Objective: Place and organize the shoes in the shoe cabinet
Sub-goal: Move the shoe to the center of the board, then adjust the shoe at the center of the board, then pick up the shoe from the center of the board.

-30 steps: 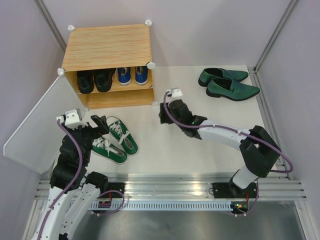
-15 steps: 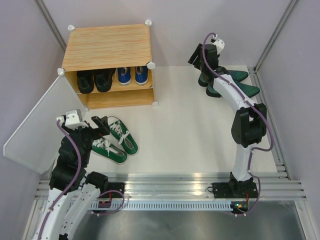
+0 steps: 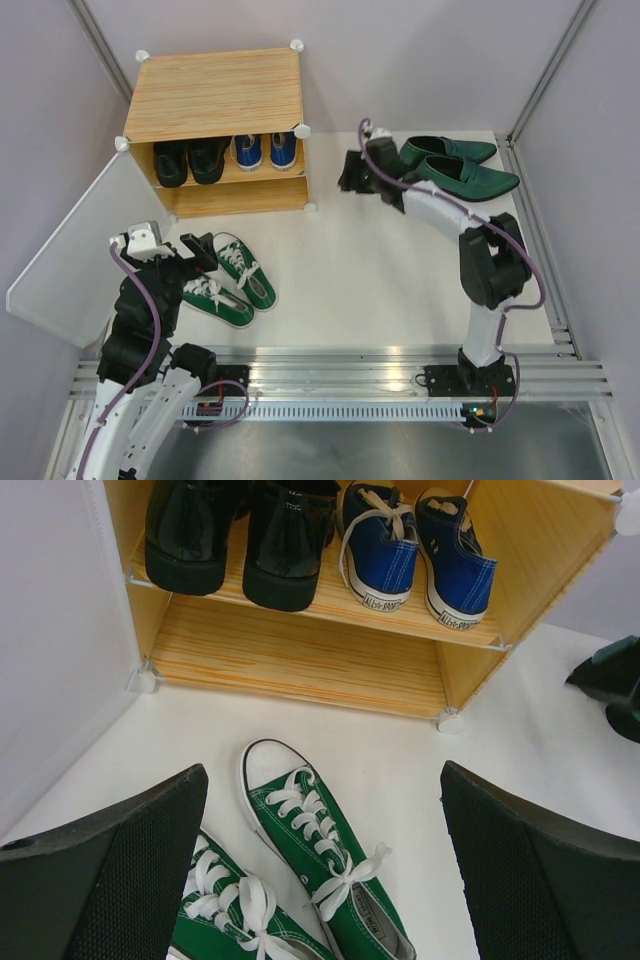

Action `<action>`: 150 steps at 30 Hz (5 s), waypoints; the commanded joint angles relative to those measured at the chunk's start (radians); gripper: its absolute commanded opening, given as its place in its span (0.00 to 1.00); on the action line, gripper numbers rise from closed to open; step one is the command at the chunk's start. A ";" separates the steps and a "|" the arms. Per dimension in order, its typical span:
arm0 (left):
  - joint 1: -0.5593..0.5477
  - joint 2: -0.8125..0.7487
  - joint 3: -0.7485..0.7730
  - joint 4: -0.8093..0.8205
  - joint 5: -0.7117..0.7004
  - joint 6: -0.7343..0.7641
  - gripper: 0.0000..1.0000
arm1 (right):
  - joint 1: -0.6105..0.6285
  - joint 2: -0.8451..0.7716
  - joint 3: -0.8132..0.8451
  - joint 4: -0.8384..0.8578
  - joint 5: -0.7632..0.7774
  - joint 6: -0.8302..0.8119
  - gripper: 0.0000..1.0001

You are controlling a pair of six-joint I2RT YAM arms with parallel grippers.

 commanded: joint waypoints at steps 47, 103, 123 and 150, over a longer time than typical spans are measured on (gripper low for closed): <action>0.011 -0.015 -0.002 0.028 0.008 0.008 0.99 | 0.590 -0.218 -0.453 0.050 0.429 -0.146 0.01; 0.047 0.191 -0.001 0.008 -0.048 0.008 1.00 | 0.490 -0.526 -0.743 0.224 0.406 -0.225 0.01; 0.053 0.379 0.065 -0.076 -0.031 -0.081 1.00 | 0.418 -0.878 -0.766 -0.011 0.543 -0.030 0.85; 0.059 0.516 -0.131 -0.450 -0.080 -1.032 0.74 | 0.360 -0.962 -0.898 0.037 0.402 -0.033 0.84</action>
